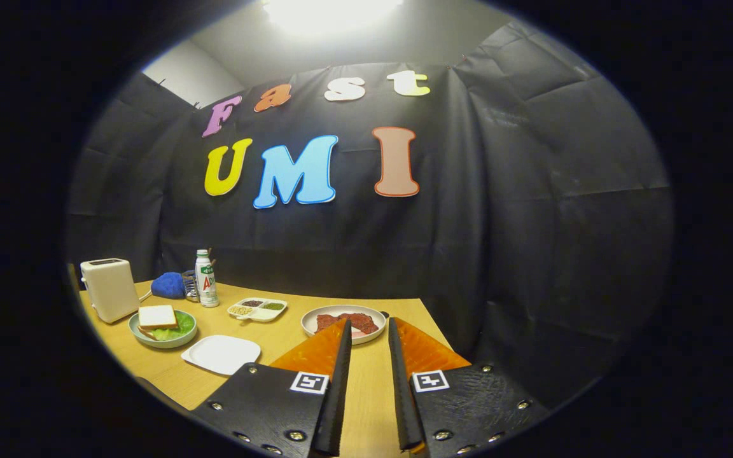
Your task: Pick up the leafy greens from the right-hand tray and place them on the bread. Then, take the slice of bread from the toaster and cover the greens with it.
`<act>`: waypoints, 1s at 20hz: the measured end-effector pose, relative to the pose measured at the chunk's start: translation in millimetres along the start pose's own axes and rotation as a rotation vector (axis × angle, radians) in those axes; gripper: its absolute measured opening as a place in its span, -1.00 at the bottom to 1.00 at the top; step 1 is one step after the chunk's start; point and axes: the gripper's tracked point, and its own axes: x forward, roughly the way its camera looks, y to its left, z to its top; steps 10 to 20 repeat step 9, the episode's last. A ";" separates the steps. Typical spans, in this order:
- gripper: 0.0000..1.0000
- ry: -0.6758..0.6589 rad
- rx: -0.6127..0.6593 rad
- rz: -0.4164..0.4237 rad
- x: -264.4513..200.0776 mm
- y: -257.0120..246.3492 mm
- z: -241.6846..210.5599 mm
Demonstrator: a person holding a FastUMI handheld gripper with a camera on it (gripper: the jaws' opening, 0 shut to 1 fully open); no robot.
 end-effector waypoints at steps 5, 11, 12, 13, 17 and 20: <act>-0.33 -0.045 -0.026 0.020 9.2 -33.5 -5.0; -0.33 -0.132 -0.183 0.002 24.1 -59.1 0.1; -0.33 -0.132 -0.183 0.002 24.1 -59.1 0.1; -0.33 -0.132 -0.183 0.002 24.1 -59.1 0.1; -0.33 -0.132 -0.183 0.002 24.1 -59.1 0.1; -0.33 -0.132 -0.183 0.002 24.1 -59.1 0.1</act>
